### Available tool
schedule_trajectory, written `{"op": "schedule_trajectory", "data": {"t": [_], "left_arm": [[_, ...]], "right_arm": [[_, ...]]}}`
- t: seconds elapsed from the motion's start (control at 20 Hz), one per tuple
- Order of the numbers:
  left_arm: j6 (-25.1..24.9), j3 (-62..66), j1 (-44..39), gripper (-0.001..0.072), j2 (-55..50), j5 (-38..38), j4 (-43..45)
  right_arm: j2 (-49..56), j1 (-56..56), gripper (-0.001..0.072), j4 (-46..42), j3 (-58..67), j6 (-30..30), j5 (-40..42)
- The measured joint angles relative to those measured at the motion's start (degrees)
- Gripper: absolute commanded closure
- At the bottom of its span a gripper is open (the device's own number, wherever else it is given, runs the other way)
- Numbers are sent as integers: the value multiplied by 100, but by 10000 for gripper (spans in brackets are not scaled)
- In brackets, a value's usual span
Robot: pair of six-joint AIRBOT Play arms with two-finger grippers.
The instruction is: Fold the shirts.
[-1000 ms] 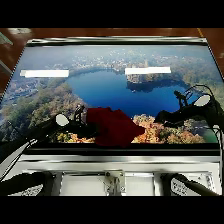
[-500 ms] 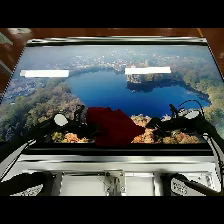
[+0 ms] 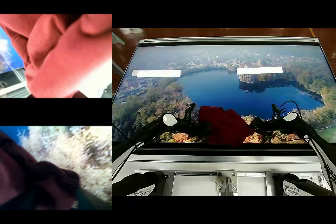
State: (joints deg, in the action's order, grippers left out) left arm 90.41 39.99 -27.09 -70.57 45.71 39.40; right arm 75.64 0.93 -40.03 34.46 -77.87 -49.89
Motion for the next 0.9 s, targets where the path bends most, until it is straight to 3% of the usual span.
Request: {"op": "schedule_trajectory", "data": {"t": [0.05, 0.1, 0.35, 0.55, 0.7, 0.9], "left_arm": [[0, 0, 0, 671, 15, -17, 0], [-13, 0, 0, 671, 31, -31, 0], [-151, 2, 31, 672, 83, -55, 0], [-363, 240, 210, 672, 452, 26, 39], [-457, 1016, 323, 673, 1093, 114, 227], [-501, 2793, 378, 673, 1882, 79, 549]], "right_arm": [[-2, 42, 638, 24, 0, -74, 50], [-2, 76, 653, 35, -2, -136, 81], [-122, 131, 656, 162, -4, -236, 136], [-898, 131, 656, 173, 170, 391, 66], [-1875, 131, 656, 153, 750, 990, -13], [-3012, 131, 657, 127, 2059, 1261, 81]]}}
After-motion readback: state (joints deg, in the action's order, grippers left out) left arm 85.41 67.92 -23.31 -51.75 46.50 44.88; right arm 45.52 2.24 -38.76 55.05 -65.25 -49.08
